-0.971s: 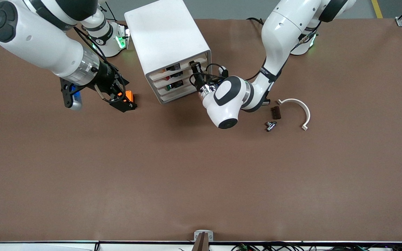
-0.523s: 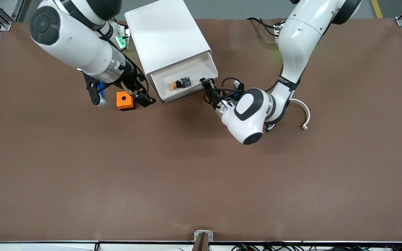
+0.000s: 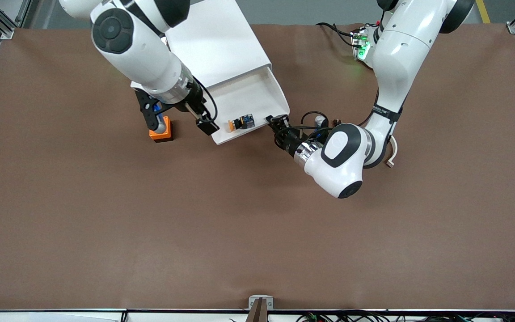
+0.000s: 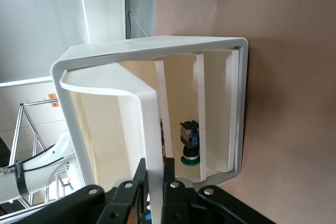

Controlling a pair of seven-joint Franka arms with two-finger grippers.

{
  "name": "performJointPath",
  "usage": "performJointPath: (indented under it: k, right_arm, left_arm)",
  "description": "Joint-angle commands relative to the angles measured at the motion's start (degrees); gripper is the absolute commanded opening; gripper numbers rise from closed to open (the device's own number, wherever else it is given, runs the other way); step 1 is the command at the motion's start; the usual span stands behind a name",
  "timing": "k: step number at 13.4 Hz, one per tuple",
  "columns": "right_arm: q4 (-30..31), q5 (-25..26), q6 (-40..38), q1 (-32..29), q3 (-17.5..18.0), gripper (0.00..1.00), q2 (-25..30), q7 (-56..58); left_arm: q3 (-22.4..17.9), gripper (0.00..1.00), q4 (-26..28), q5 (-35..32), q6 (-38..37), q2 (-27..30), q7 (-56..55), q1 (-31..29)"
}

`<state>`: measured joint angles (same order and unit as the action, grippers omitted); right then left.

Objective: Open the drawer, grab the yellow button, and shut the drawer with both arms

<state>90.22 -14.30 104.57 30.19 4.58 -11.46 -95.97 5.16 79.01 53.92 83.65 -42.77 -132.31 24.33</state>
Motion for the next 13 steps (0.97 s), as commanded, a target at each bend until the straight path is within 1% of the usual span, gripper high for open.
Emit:
performJointPath:
  k: [1, 2, 3, 4, 5, 7, 9, 11, 13]
  right_arm:
    - [1.01, 4.17, 2.65, 3.46, -0.54, 0.97, -1.89, -3.33]
    - [0.92, 5.67, 2.83, 4.52, -0.45, 0.97, -3.29, -3.95]
    - [1.01, 5.69, 3.44, 5.4, -0.45, 0.97, -3.65, -4.31]
    - [1.53, 5.86, 4.4, 6.1, -0.54, 0.97, -4.18, -5.7]
    - [2.49, 6.04, 5.54, 6.89, -0.54, 0.97, -4.53, -6.24]
    - [3.99, 6.65, 7.92, 8.13, -0.54, 0.97, -4.62, -7.55]
    - [5.75, 7.97, 9.24, 9.53, -0.54, 0.97, -4.71, -8.44]
    - [7.59, 8.06, 10.82, 10.32, -0.54, 0.97, -4.62, -8.88]
    - [8.91, 8.5, 12.49, 10.77, -0.54, 0.94, -4.62, -9.66]
  left_arm:
    - [-0.33, 0.64, -1.41, -0.92, -0.85, -0.48, 3.46, -2.18]
    - [-0.33, 0.83, -1.49, -1.09, -0.85, -0.3, 3.47, -2.27]
    - [-1.02, 0.93, -1.5, -1.44, -0.94, -0.04, 3.38, -2.36]
    - [-2.51, 0.99, -1.58, -1.45, -0.94, 0.05, 3.47, -2.27]
    - [-3.39, 0.99, -1.84, -1.53, -0.94, 0.05, 3.64, -2.36]
    - [-5.33, 0.99, -3.51, -4.24, -0.94, 0.05, 5.39, -2.27]
    - [-7.0, 0.99, -5.18, -8.63, -0.94, 0.05, 8.19, -2.27]
    - [-9.19, 0.99, -5.27, -13.29, -0.94, 0.14, 12.06, -2.27]
    - [-10.08, 0.99, -5.27, -19.51, -0.94, 0.4, 15.4, -2.27]
